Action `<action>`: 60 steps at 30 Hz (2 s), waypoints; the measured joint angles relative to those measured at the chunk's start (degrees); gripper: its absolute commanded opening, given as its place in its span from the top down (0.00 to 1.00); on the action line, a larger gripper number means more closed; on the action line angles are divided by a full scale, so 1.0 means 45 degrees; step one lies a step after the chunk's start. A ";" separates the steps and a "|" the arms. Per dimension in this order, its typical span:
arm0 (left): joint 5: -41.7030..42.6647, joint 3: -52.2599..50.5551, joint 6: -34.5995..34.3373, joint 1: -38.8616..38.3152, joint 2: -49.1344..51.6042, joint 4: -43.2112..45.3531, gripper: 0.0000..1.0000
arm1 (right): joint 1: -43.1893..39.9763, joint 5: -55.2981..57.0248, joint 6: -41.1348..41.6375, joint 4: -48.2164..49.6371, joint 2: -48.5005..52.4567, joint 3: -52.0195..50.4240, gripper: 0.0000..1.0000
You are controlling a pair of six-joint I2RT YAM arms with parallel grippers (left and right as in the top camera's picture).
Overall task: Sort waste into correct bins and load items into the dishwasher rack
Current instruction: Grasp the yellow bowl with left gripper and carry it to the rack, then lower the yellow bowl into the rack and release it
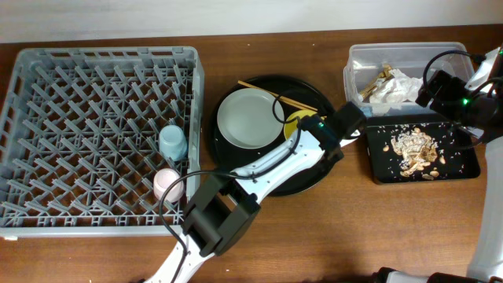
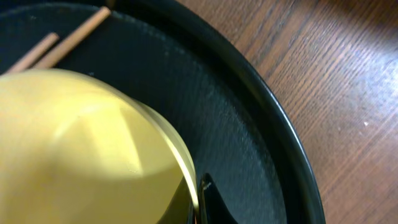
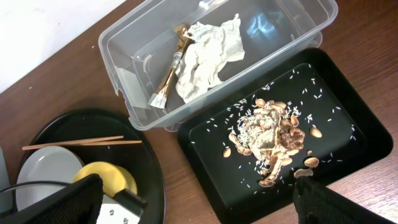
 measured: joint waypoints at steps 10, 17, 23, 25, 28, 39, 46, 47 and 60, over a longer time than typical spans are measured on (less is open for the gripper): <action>0.5644 0.1622 -0.1088 0.4556 -0.4600 -0.3196 0.99 | 0.0000 0.0005 0.0005 -0.0005 0.0000 0.0000 0.02; 1.2303 0.1642 -0.1209 1.0938 -0.4726 -0.4532 1.00 | 0.0000 0.0005 0.0010 0.0005 0.0000 0.0000 0.02; 1.6640 0.1647 -0.0928 1.3741 -0.4303 -0.4435 1.00 | 0.0000 0.0000 0.0005 0.0010 0.0000 0.0000 0.02; 1.8481 0.1666 -0.0884 1.4547 -0.3313 -0.4206 1.00 | 0.0000 0.0000 0.0000 0.0005 0.0000 0.0000 0.02; 2.0458 0.1661 -0.0889 1.5086 -0.1258 -0.4114 1.00 | 0.0000 0.0005 0.0000 0.0000 0.0000 0.0000 0.02; 2.1245 0.1651 -0.0214 1.4426 0.0525 -0.4172 1.00 | 0.0000 0.0000 0.0000 0.0005 0.0005 0.0000 0.02; 2.1114 0.1481 -0.0155 1.4387 0.1132 -0.4736 1.00 | 0.0000 0.0005 0.0005 0.0000 0.0019 0.0000 0.02; 2.1128 0.1418 -0.0155 1.4387 0.1132 -0.4741 1.00 | 0.0000 0.0000 0.0000 0.0000 0.0019 0.0000 0.02; 2.0439 0.1292 -0.0078 1.4503 0.1030 -0.4843 1.00 | 0.0000 0.0005 0.0000 0.0005 0.0024 0.0000 0.02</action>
